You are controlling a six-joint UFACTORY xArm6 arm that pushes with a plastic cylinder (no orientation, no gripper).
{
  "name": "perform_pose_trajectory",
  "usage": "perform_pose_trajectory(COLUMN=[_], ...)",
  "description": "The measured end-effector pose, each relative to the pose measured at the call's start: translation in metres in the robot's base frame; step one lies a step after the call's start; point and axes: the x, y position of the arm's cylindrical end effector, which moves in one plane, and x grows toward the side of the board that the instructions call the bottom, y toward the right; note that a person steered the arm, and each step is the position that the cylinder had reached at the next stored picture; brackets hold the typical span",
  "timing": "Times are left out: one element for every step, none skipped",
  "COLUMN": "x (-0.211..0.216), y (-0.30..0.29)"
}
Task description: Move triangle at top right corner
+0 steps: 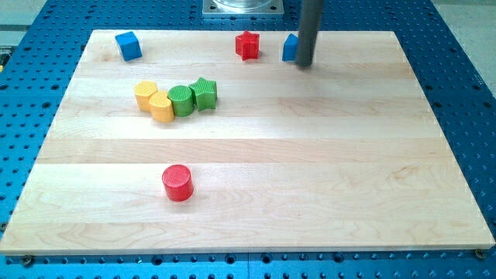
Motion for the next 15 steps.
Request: perform_pose_trajectory(x=[0.009, -0.006, -0.028, -0.042, -0.042, -0.043, -0.029, 0.005, -0.004, -0.003, -0.026, -0.041, -0.029, -0.029, -0.018], y=[-0.031, -0.052, -0.075, -0.07, -0.019, 0.019, -0.028, -0.033, 0.016, 0.036, 0.061, 0.085, 0.071, 0.068, 0.11])
